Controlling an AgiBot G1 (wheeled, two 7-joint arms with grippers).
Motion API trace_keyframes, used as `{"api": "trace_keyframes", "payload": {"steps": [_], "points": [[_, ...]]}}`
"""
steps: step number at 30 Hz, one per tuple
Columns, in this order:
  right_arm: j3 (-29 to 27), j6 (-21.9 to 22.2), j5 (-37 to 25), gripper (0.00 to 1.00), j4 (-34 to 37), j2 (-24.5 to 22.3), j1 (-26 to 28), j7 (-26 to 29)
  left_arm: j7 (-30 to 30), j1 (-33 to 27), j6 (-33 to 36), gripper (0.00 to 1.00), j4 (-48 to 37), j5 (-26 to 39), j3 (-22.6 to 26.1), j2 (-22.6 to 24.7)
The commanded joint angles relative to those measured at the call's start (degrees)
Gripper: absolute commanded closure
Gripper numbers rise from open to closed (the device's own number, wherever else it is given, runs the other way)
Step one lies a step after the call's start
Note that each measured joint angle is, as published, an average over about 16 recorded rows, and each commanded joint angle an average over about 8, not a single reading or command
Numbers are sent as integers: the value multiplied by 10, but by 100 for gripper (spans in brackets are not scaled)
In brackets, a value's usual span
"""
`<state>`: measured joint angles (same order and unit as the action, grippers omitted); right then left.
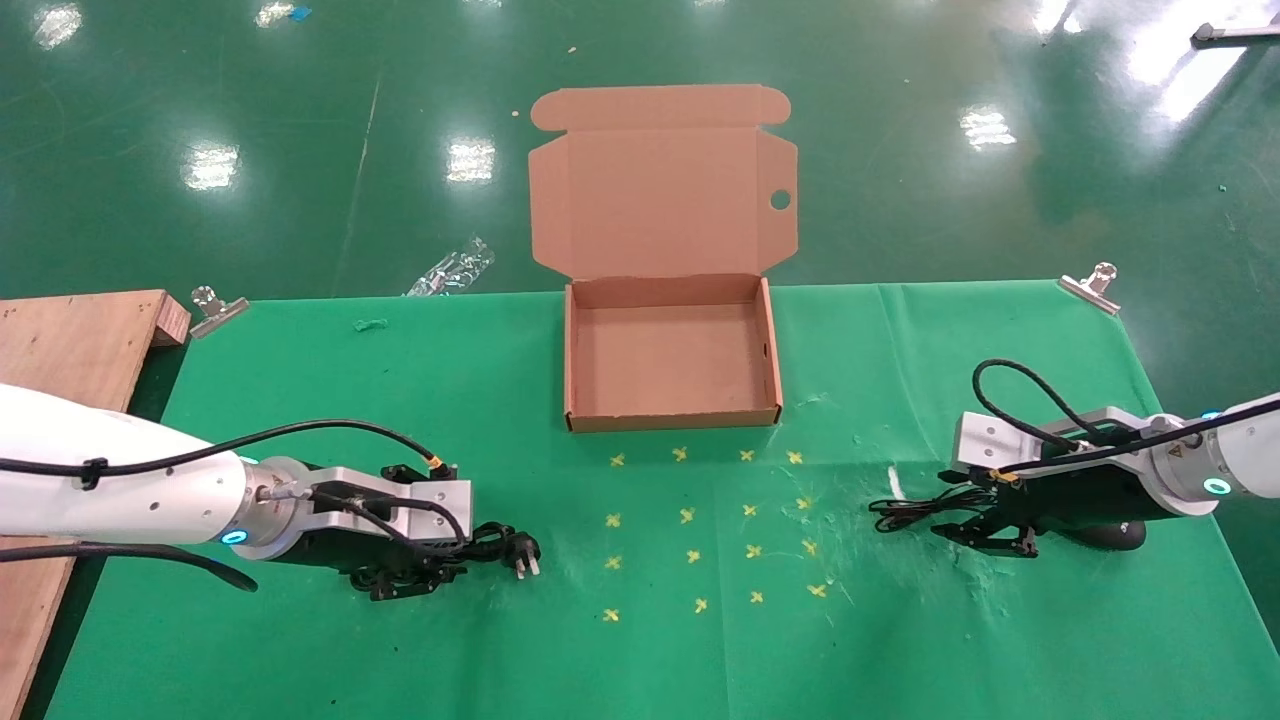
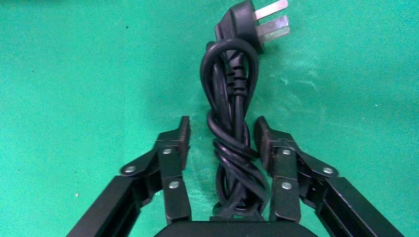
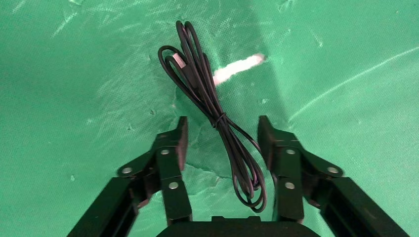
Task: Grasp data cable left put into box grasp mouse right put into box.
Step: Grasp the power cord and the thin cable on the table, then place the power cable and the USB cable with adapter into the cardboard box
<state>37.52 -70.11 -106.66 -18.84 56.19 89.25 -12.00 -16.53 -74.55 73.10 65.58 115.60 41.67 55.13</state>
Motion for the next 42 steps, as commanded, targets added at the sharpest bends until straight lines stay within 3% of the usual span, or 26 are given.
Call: {"api": "trace_keyframes", "payload": {"steps": [1,31,37,42], "points": [[0,0,0,100,-1,0,0,0,0,0,0,100,0,0,0,0],[-1,0,1,100,-3,-2,1,1,4,-7,0,100,5,2,-1,-1],[-6,3,3,100,-25,-14,22,5,-3,-42,23,100,8,-40,-21,1],[-7,1,-2,100,-70,-27,43,24,-11,-82,32,100,-3,-81,-39,34]]}}
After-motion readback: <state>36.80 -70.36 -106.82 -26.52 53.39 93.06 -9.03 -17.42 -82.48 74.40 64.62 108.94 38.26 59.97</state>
